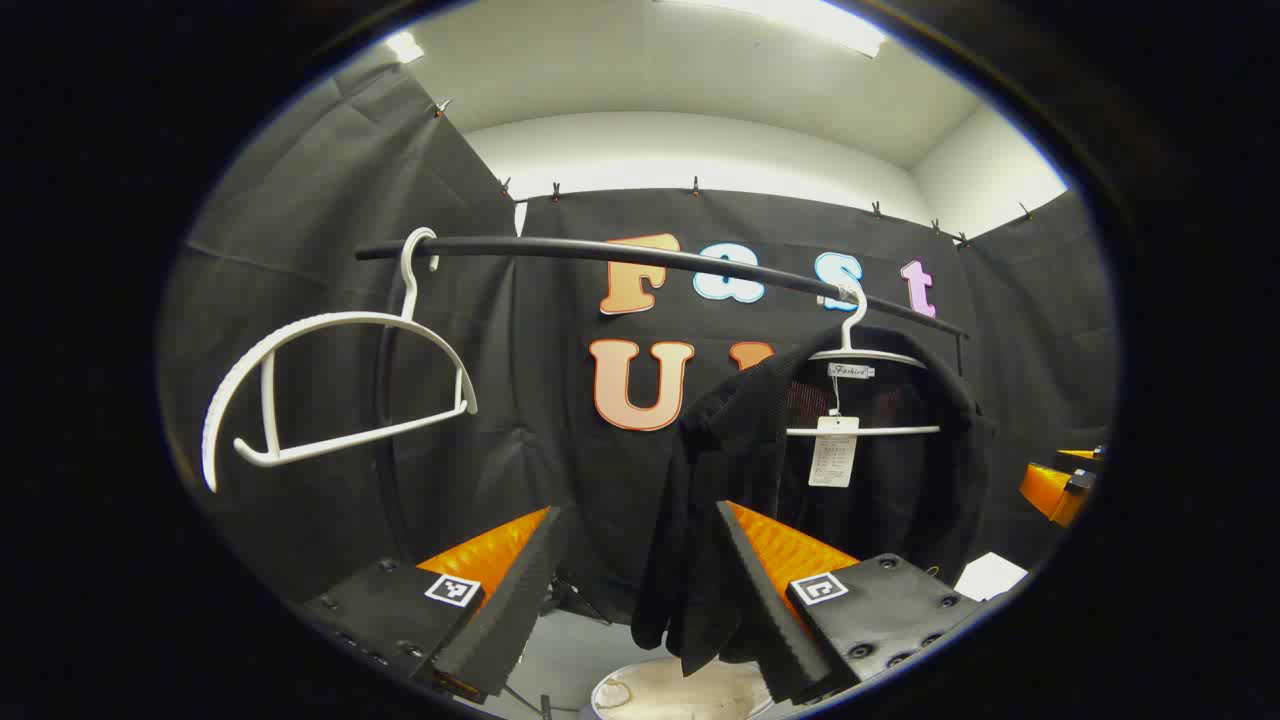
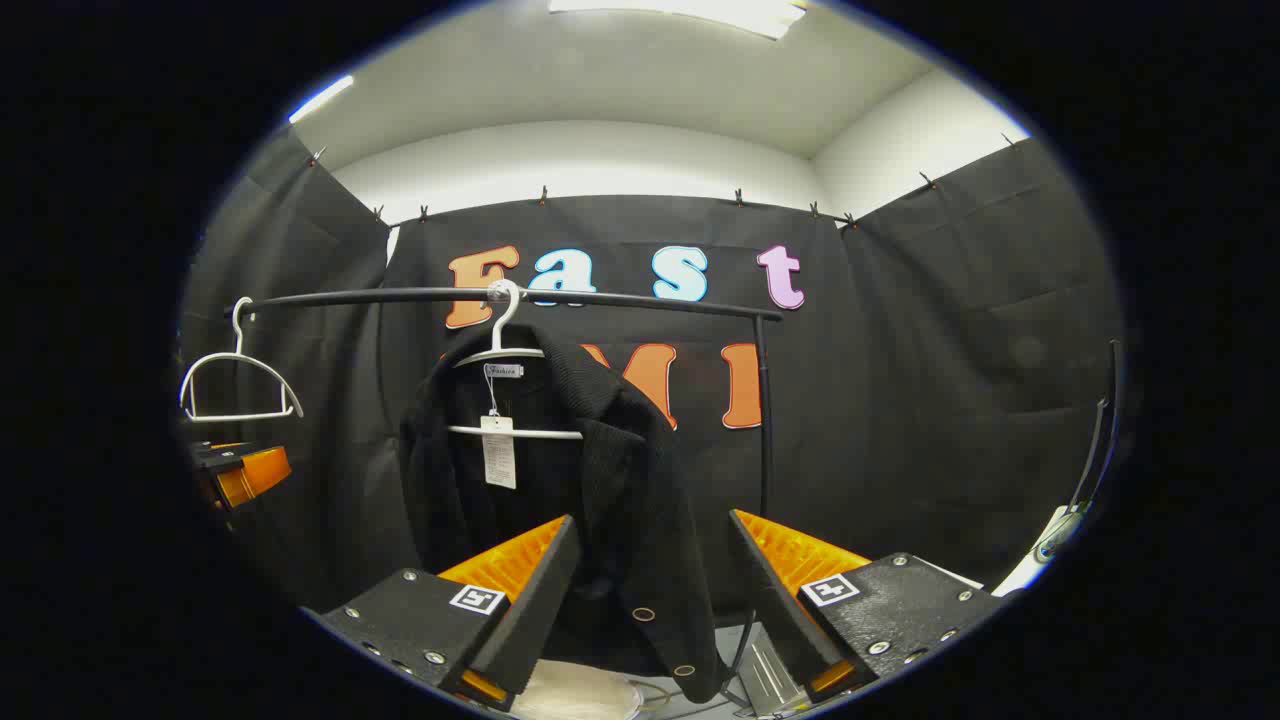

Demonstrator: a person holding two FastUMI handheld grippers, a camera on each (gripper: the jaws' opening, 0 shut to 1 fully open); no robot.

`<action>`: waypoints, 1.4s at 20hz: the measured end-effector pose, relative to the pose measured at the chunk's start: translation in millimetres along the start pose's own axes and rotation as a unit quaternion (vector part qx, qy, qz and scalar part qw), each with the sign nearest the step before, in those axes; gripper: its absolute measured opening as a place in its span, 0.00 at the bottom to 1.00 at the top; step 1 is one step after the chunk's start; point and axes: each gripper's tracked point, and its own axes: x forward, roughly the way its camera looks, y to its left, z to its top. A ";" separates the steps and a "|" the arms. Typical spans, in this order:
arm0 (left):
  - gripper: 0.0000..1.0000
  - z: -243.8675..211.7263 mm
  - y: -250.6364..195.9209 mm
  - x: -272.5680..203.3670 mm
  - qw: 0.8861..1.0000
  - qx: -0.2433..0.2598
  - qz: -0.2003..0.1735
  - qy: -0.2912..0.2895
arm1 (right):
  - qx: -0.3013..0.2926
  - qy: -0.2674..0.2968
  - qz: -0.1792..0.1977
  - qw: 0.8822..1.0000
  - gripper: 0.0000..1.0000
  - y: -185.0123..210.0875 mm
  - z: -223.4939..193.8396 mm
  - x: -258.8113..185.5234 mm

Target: Grasp the clothes on the hanger with both hands and then place them into the laundry hamper below.

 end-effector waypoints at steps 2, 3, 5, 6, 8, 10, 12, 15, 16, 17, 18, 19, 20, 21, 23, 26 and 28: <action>0.96 0.0 3.2 0.3 1.000 0.005 0.004 -0.001 | 0.004 0.002 -0.001 1.000 0.92 -0.6 -0.9 -0.3; 0.96 0.6 5.5 0.0 1.000 0.009 0.007 -0.001 | 0.006 0.003 -0.003 1.000 0.92 -1.1 -1.3 -0.5; 0.97 2.1 5.2 0.2 1.000 0.012 0.007 -0.003 | 0.007 0.004 -0.003 1.000 0.92 -0.6 -3.2 -0.3; 0.97 3.9 5.3 0.1 1.000 0.010 0.007 -0.005 | 0.006 0.005 -0.004 1.000 0.92 -0.5 -4.1 0.3; 0.94 5.1 7.7 -1.7 1.000 0.009 0.008 -0.008 | 0.002 0.006 -0.006 1.000 0.92 -0.6 -5.6 0.6; 0.96 4.6 8.3 -0.2 1.000 0.012 0.009 -0.007 | 0.002 0.007 -0.007 1.000 0.92 0.3 -6.4 0.0; 0.96 4.2 8.6 -0.3 1.000 0.013 0.008 -0.005 | 0.003 0.008 -0.008 1.000 0.92 0.4 -7.4 0.9; 0.97 5.8 8.2 1.8 1.000 0.010 0.007 -0.007 | 0.005 0.010 -0.010 1.000 0.92 1.5 -9.4 0.1; 0.97 7.4 9.0 1.9 1.000 0.011 0.007 -0.009 | 0.005 0.010 -0.011 1.000 0.92 1.8 -9.4 0.6; 0.97 9.1 10.0 1.5 1.000 0.011 0.008 -0.010 | 0.005 0.010 -0.012 1.000 0.92 1.7 -10.2 0.7; 0.97 10.0 11.5 0.8 1.000 0.011 0.009 -0.012 | 0.005 0.010 -0.012 1.000 0.92 2.9 -10.4 0.3; 0.97 11.2 11.7 0.5 1.000 0.011 0.009 -0.012 | 0.005 0.011 -0.012 1.000 0.92 3.4 -10.5 -0.3; 0.93 10.6 13.2 -0.3 1.000 0.011 0.009 -0.012 | 0.004 0.010 -0.012 1.000 0.92 4.5 -10.2 0.2; 0.93 10.9 14.5 -1.3 1.000 0.012 0.010 -0.012 | 0.004 0.010 -0.011 1.000 0.92 5.6 -10.5 0.6; 0.93 11.3 14.8 -1.7 1.000 0.012 0.009 -0.012 | 0.003 0.014 -0.012 1.000 0.92 6.9 -12.7 1.2; 0.96 8.7 16.0 -1.8 1.000 0.011 0.010 -0.010 | 0.005 0.018 -0.010 1.000 0.92 9.7 -15.5 2.6; 0.96 6.7 17.2 -0.5 1.000 0.009 0.011 -0.008 | 0.005 0.022 -0.010 1.000 0.92 10.7 -20.2 3.6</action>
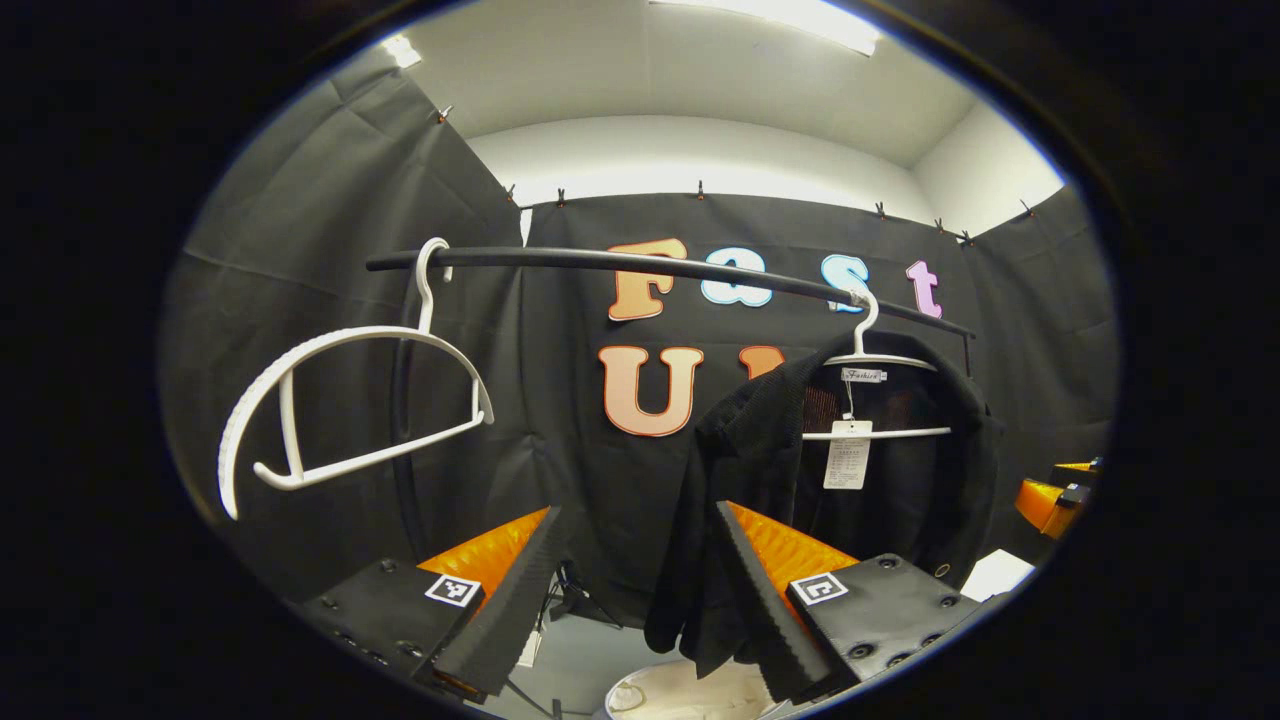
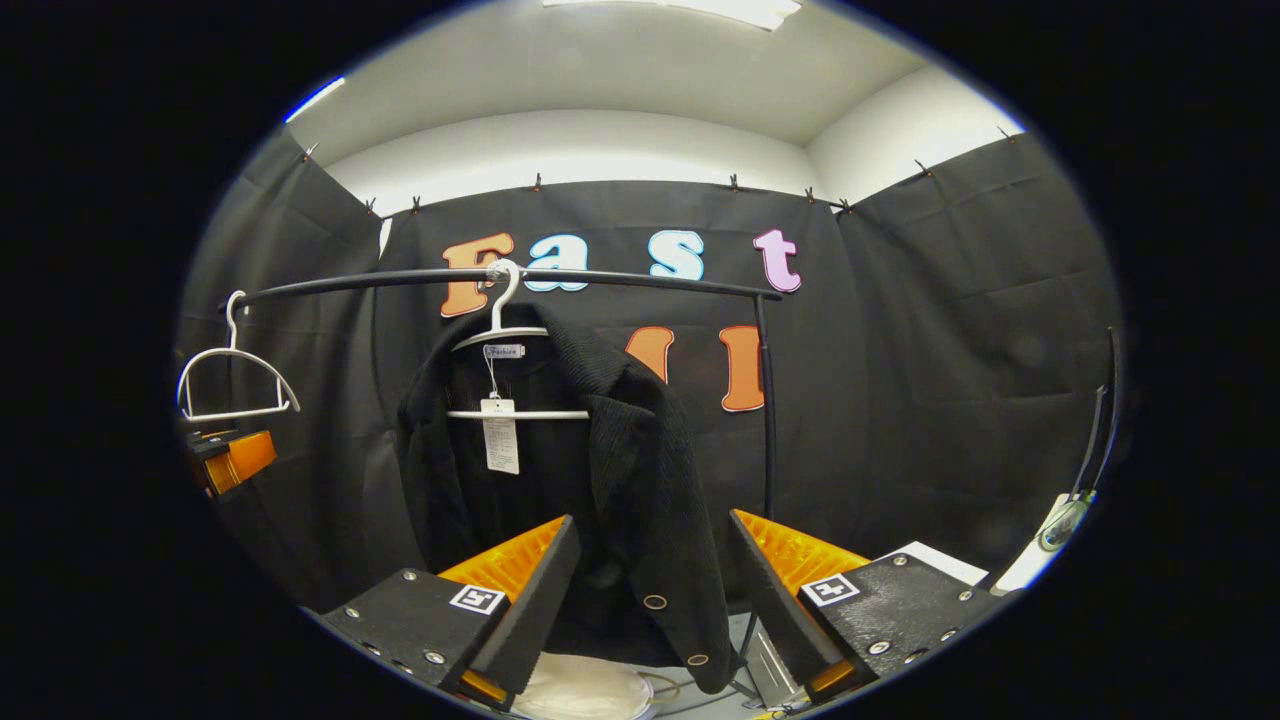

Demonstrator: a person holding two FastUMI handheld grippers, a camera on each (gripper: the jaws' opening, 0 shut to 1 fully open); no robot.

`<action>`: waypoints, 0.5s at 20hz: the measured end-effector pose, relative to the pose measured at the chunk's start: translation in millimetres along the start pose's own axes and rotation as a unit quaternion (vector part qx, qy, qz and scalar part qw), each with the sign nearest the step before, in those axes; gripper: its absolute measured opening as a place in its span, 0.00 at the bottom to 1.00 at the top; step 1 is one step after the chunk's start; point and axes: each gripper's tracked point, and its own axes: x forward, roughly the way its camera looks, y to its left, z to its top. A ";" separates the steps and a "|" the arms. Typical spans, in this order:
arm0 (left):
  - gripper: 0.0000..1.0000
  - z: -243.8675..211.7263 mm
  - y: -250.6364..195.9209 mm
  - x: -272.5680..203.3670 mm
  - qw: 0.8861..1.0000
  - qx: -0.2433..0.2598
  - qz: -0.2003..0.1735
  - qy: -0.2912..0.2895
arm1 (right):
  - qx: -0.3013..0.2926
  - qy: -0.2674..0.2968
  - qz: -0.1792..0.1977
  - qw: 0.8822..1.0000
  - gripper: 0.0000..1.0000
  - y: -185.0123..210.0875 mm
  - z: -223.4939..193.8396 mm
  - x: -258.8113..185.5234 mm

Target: Grasp the clothes on the hanger with both hands and then place them into the laundry hamper below.

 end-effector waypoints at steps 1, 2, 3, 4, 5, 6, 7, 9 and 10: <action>0.96 -0.5 -0.3 0.0 1.000 0.000 0.001 0.000 | 0.000 0.003 0.001 1.000 0.92 1.8 -3.1 1.6; 0.97 -0.9 -0.1 0.1 1.000 0.000 0.002 0.000 | 0.000 0.007 0.001 1.000 0.92 3.5 -6.4 2.8; 0.96 -2.4 0.5 1.8 1.000 0.000 0.003 0.000 | 0.000 0.012 0.000 1.000 0.92 4.7 -10.5 4.1; 0.96 -3.1 0.7 1.8 1.000 0.001 0.003 0.002 | 0.002 0.015 0.003 1.000 0.92 8.0 -13.7 6.2; 0.96 -3.7 1.1 1.4 1.000 0.003 0.003 0.003 | 0.003 0.018 0.005 1.000 0.92 12.0 -16.3 8.6; 0.96 -5.5 2.4 1.0 1.000 0.004 0.005 0.004 | 0.005 0.019 0.008 1.000 0.92 15.2 -19.1 9.6; 0.96 -6.3 3.6 1.8 1.000 0.004 0.006 0.005 | 0.007 0.019 0.011 1.000 0.92 19.7 -20.8 12.2; 0.93 -10.1 7.6 1.8 1.000 0.005 0.010 0.008 | 0.002 0.024 0.016 1.000 0.92 26.5 -28.7 21.1; 0.93 -11.2 11.3 -0.4 1.000 0.006 0.010 0.011 | -0.003 0.030 0.016 0.999 0.92 29.2 -35.5 27.3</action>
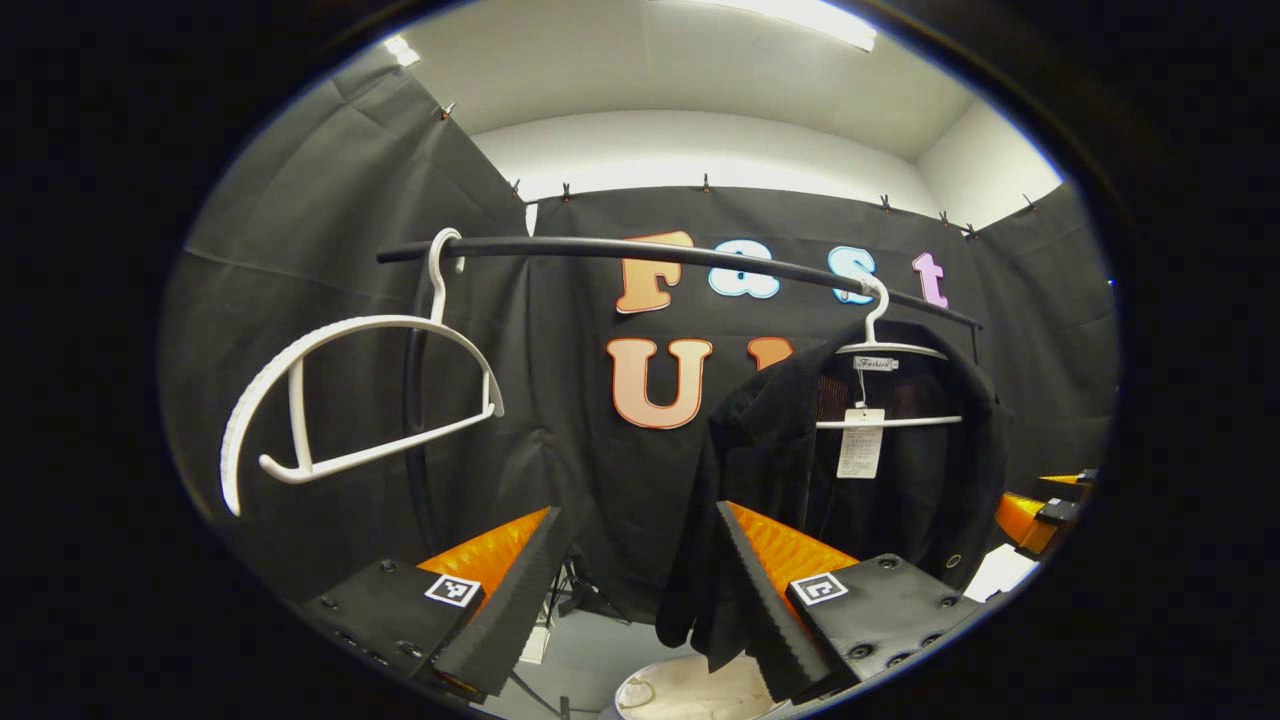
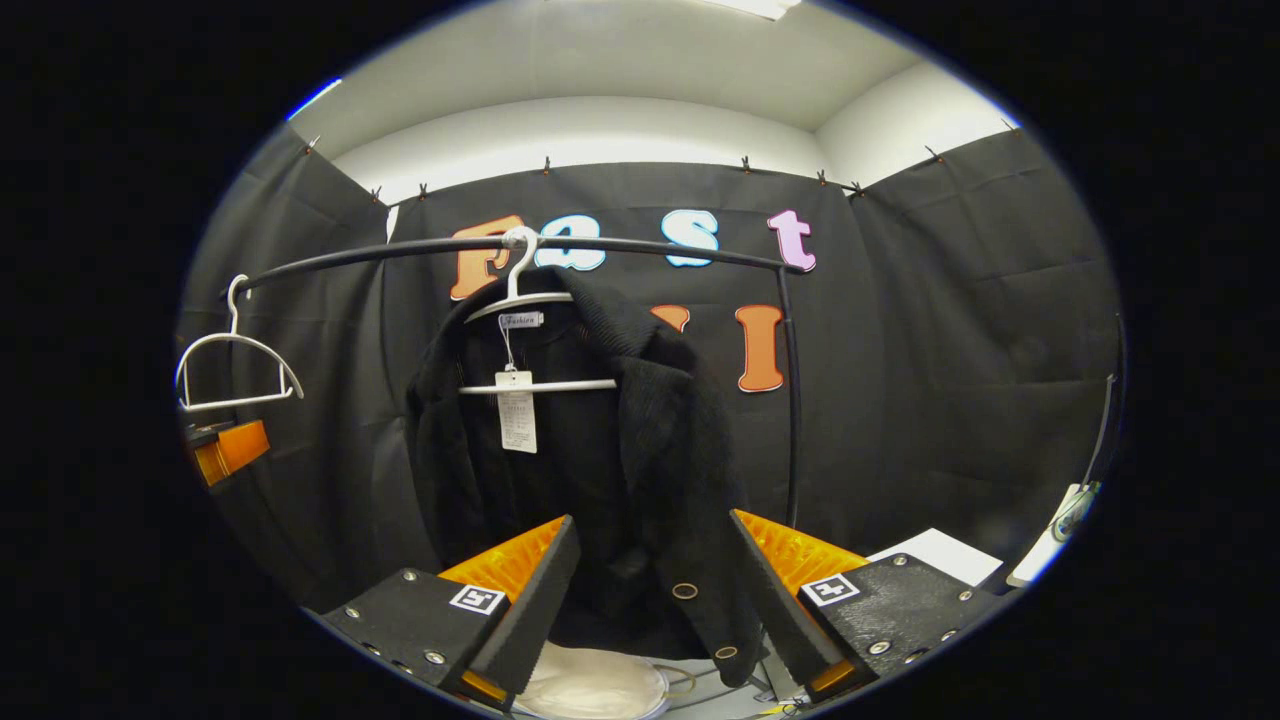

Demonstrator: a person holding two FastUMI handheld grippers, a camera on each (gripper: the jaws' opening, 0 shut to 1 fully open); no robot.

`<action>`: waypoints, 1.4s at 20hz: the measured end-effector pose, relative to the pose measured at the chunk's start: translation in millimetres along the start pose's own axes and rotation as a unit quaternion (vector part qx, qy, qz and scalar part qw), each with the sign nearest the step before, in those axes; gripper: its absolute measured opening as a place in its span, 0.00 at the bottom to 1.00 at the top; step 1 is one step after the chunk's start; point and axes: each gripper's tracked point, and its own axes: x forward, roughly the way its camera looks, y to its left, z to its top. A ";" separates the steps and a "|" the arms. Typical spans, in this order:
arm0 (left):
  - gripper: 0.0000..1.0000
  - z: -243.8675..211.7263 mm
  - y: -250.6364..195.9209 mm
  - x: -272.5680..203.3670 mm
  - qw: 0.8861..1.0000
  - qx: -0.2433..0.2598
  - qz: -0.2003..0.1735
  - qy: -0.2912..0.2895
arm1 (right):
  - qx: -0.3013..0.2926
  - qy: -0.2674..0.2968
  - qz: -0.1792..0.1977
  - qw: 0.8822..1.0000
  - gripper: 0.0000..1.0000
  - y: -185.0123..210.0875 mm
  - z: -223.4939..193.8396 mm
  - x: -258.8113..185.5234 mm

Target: Grasp the clothes on the hanger with both hands and then place them into the laundry hamper below.

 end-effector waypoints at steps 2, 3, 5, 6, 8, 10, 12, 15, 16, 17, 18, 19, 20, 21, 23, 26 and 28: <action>0.96 -3.9 3.6 -1.8 1.000 0.002 0.000 0.005 | -0.005 0.007 -0.004 1.000 0.92 1.8 -6.5 12.1; 0.96 -6.0 4.5 -1.3 1.000 0.003 0.001 0.006 | -0.006 0.009 -0.009 1.000 0.92 1.8 -9.0 19.4; 0.96 -11.2 7.1 2.6 1.000 0.005 0.001 0.010 | -0.006 0.009 -0.020 1.000 0.92 -2.4 -9.7 36.1; 0.96 -13.4 7.4 5.9 1.000 0.006 0.002 0.012 | -0.007 0.010 -0.024 1.000 0.92 -2.5 -11.3 45.2; 0.96 -17.7 7.2 10.9 1.000 0.008 0.000 0.014 | -0.005 0.012 -0.033 0.999 0.92 -3.2 -13.7 62.8; 0.96 -22.0 6.0 17.6 1.000 0.009 -0.001 0.016 | -0.006 0.017 -0.046 0.999 0.92 -8.3 -17.7 78.7; 0.94 -26.1 2.9 24.7 1.000 0.009 -0.004 0.019 | -0.009 0.021 -0.060 0.998 0.92 -14.4 -19.6 92.4; 0.96 -32.0 -4.2 35.5 1.000 0.011 -0.008 0.022 | -0.014 0.026 -0.074 0.997 0.92 -22.6 -20.8 110.7; 0.94 -34.8 -8.2 39.7 1.000 0.009 -0.011 0.024 | -0.014 0.029 -0.074 0.997 1.00 -24.3 -21.8 115.0; 0.97 -37.1 -14.0 45.5 1.000 0.006 -0.014 0.025 | -0.012 0.030 -0.071 0.997 0.92 -24.9 -22.1 118.9; 0.94 -39.1 -19.7 50.8 1.000 0.005 -0.016 0.024 | -0.009 0.029 -0.067 0.997 0.92 -26.7 -20.9 122.2; 0.94 -41.8 -24.8 57.4 1.000 0.007 -0.015 0.026 | -0.006 0.031 -0.062 0.998 0.91 -28.3 -20.5 124.7; 0.97 -47.7 -32.1 62.5 0.999 0.010 -0.018 0.029 | -0.001 0.032 -0.059 0.998 0.88 -30.4 -19.1 126.4; 0.94 -51.6 -41.0 68.4 0.999 0.009 -0.026 0.031 | 0.005 0.034 -0.056 0.998 0.90 -33.2 -19.0 127.1; 0.97 -61.6 -60.7 80.5 0.998 -0.005 -0.044 0.037 | 0.012 0.036 -0.051 0.998 0.63 -38.8 -17.6 125.3; 0.97 -74.4 -77.3 97.4 0.998 -0.003 -0.050 0.044 | 0.016 0.035 -0.046 0.998 0.46 -46.0 -14.5 124.0; 0.96 -82.3 -89.7 107.1 0.997 0.000 -0.056 0.049 | 0.016 0.036 -0.039 0.998 0.45 -47.5 -14.7 123.2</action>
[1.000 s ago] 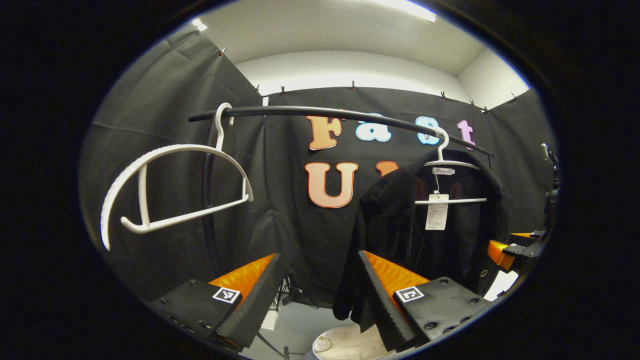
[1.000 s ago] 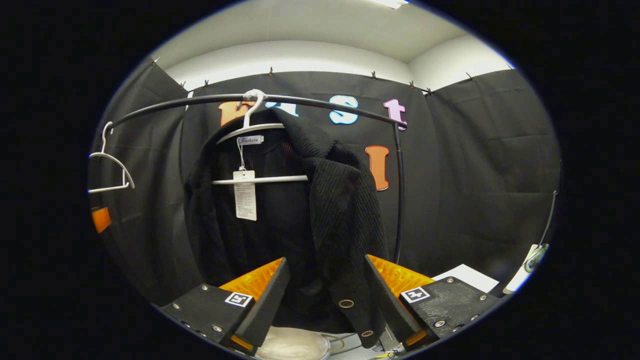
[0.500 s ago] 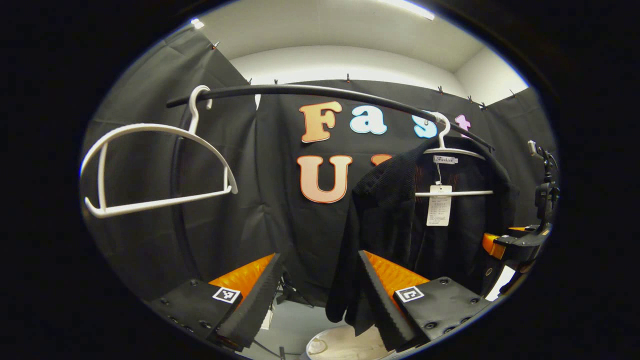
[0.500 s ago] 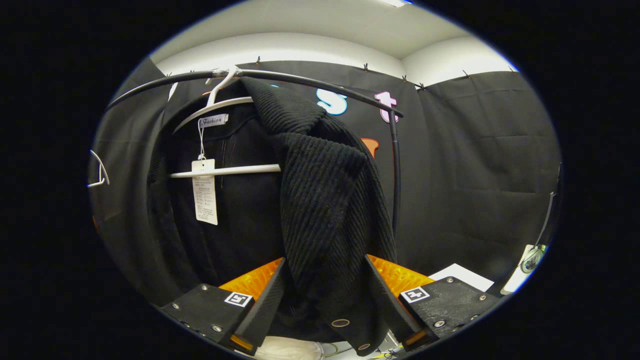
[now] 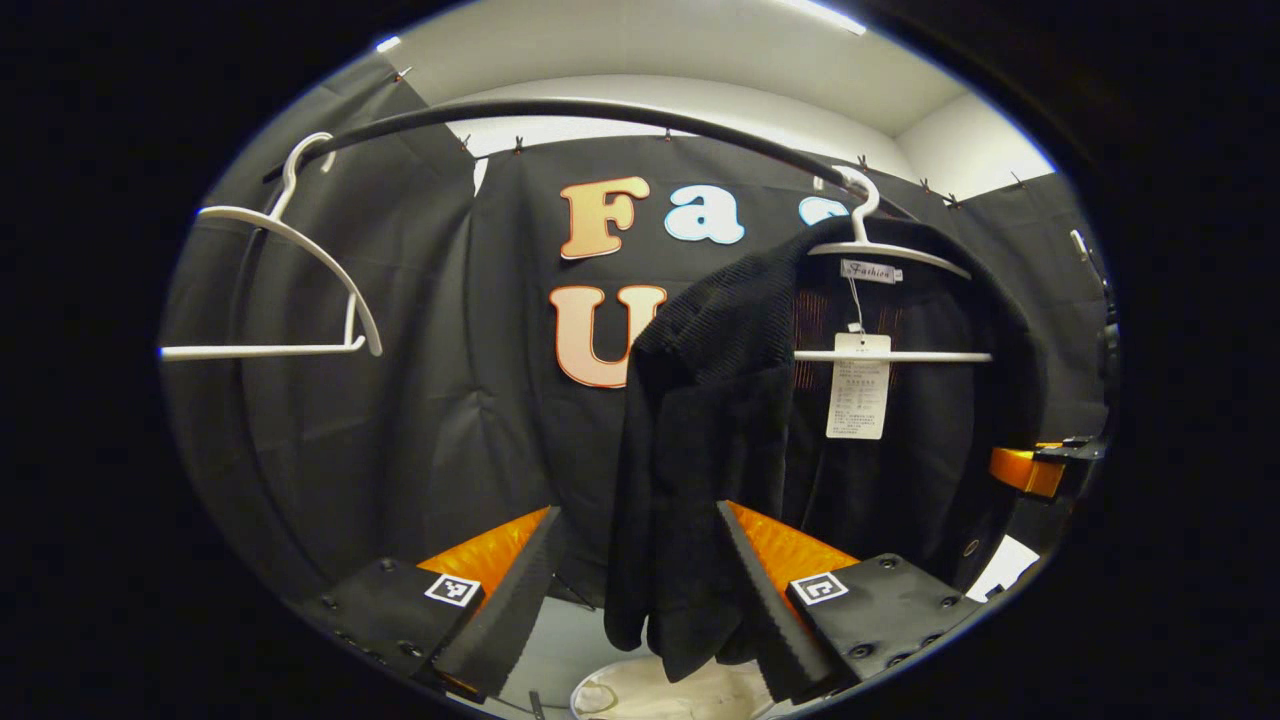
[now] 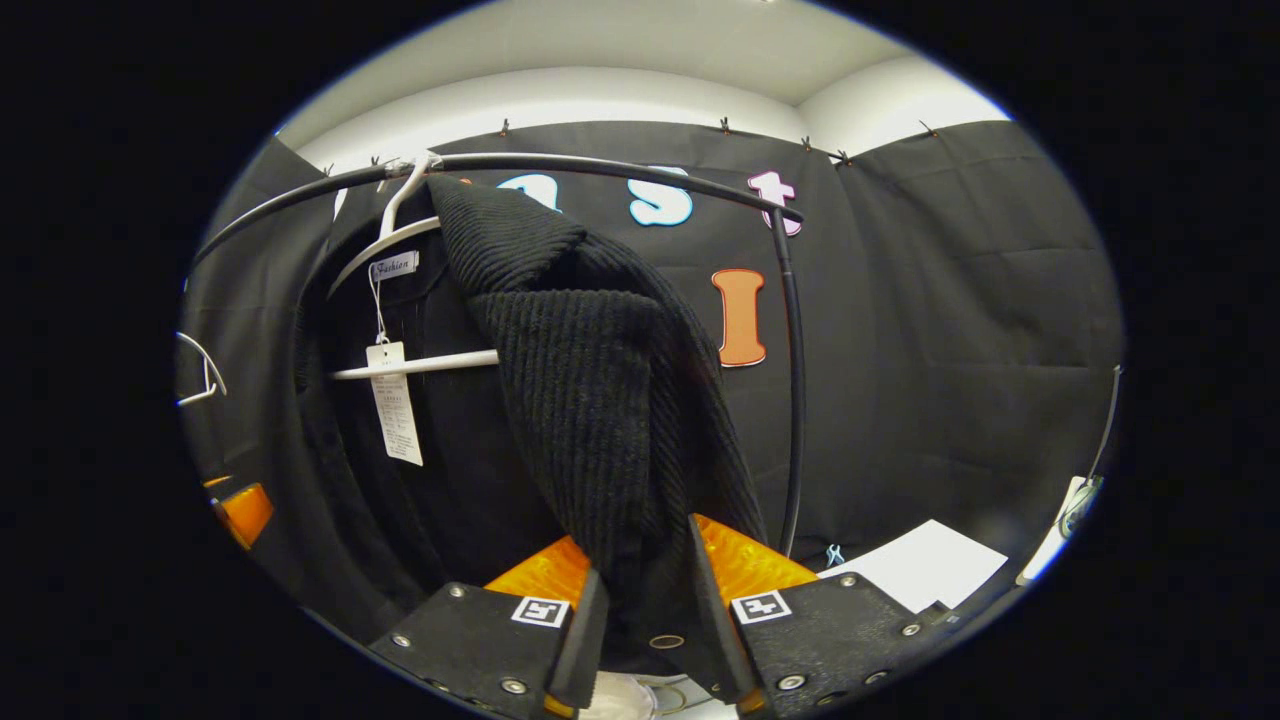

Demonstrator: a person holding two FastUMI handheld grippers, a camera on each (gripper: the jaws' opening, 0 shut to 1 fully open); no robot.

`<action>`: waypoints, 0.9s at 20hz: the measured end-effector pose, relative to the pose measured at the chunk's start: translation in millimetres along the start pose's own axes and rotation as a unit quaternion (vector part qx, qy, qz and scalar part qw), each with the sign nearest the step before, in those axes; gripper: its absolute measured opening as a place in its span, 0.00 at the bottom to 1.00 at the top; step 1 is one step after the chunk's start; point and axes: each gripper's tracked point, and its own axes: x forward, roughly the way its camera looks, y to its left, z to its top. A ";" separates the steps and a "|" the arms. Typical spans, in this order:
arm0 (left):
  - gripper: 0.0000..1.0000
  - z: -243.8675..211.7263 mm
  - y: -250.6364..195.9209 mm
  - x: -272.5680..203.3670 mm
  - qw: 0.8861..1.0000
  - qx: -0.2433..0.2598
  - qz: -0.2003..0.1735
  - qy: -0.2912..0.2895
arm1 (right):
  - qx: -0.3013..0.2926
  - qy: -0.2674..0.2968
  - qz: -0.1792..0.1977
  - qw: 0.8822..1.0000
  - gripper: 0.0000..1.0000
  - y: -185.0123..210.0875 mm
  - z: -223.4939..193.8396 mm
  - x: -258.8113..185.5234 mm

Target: Grasp the clothes on the hanger with both hands and then place them into the laundry hamper below.

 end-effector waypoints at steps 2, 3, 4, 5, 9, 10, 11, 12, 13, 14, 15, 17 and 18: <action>0.94 -4.1 -11.6 9.3 1.000 -0.002 -0.010 0.004 | 0.002 -0.002 0.006 1.000 0.37 -3.4 1.6 -1.6; 0.94 -5.1 -17.2 14.7 1.000 -0.004 -0.015 0.005 | 0.002 0.000 0.008 1.000 0.40 -3.9 0.5 -1.3; 0.94 -6.7 -22.6 19.7 1.000 -0.006 -0.021 0.006 | 0.002 0.001 0.011 1.000 0.37 -4.6 0.4 -1.7; 0.94 -10.3 -29.0 24.9 1.000 -0.009 -0.027 0.011 | 0.001 -0.001 0.013 1.000 0.32 -5.4 1.0 -2.3; 0.97 -23.5 -49.9 46.4 0.999 -0.017 -0.041 0.022 | 0.002 0.000 0.028 1.000 0.13 -4.8 2.0 -4.4; 0.94 -25.3 -52.3 50.2 0.999 -0.014 -0.043 0.023 | 0.002 0.000 0.031 1.000 0.13 -5.7 3.1 -5.0; 0.94 -27.9 -54.8 55.7 0.999 -0.007 -0.044 0.023 | 0.002 -0.001 0.034 0.999 0.12 -7.1 4.8 -5.8; 0.93 -31.8 -56.1 62.7 0.999 0.002 -0.042 0.024 | 0.001 -0.002 0.037 0.999 0.10 -7.5 6.6 -6.5; 0.93 -35.6 -55.4 69.8 0.999 0.011 -0.037 0.026 | 0.001 -0.002 0.040 0.999 0.09 -8.1 7.8 -8.3; 0.93 -38.2 -52.9 73.8 0.999 0.017 -0.031 0.028 | 0.002 -0.003 0.045 0.999 0.08 -8.6 8.9 -10.5; 0.94 -40.7 -51.4 77.9 0.999 0.021 -0.025 0.032 | 0.002 -0.004 0.047 0.999 0.07 -10.0 10.4 -12.5; 0.98 -43.3 -50.0 83.9 0.999 0.024 -0.019 0.034 | 0.004 -0.008 0.051 0.999 0.06 -18.0 18.4 -18.8; 0.98 -43.6 -49.7 88.9 0.999 0.025 -0.019 0.033 | 0.005 -0.012 0.051 0.999 0.06 -23.5 23.9 -22.1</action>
